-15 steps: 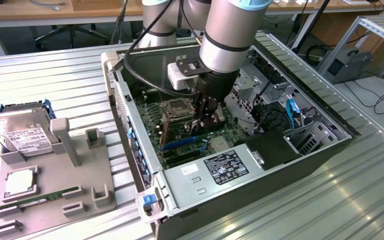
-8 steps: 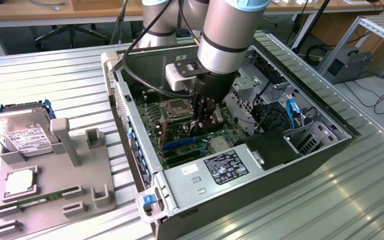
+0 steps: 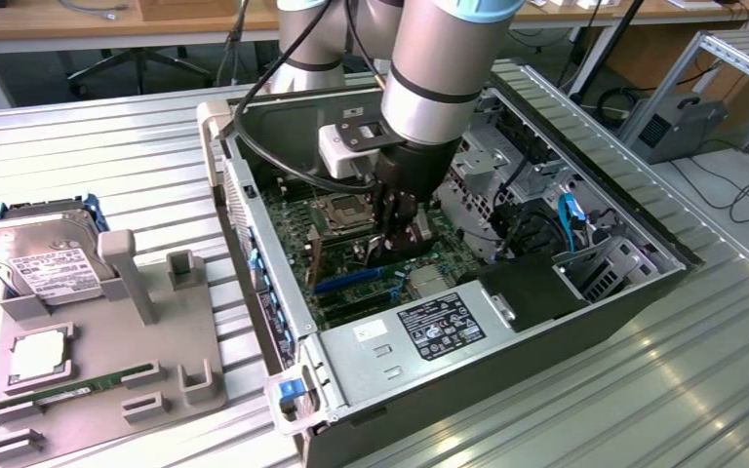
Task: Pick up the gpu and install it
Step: 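Insert the gpu into the slot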
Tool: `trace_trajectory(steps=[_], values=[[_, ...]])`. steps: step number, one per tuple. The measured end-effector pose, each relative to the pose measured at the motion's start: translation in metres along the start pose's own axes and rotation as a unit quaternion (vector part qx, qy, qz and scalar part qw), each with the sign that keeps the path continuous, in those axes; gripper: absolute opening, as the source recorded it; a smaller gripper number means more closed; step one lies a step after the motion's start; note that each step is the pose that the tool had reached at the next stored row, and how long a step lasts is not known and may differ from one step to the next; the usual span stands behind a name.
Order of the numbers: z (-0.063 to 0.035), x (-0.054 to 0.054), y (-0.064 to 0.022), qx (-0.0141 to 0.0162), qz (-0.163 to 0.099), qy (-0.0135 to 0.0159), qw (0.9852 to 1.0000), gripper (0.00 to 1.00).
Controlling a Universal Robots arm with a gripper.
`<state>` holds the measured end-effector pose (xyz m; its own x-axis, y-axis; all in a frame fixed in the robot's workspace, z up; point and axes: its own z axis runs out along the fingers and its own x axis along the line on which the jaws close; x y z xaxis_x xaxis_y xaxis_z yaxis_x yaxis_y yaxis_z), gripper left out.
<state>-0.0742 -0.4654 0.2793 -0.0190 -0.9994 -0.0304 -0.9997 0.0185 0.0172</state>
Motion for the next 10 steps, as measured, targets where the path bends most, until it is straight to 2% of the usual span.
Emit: trace_trajectory(steps=[10], values=[[0.0002,0.0,0.0015,0.0,0.0,0.0,1.0,0.26]])
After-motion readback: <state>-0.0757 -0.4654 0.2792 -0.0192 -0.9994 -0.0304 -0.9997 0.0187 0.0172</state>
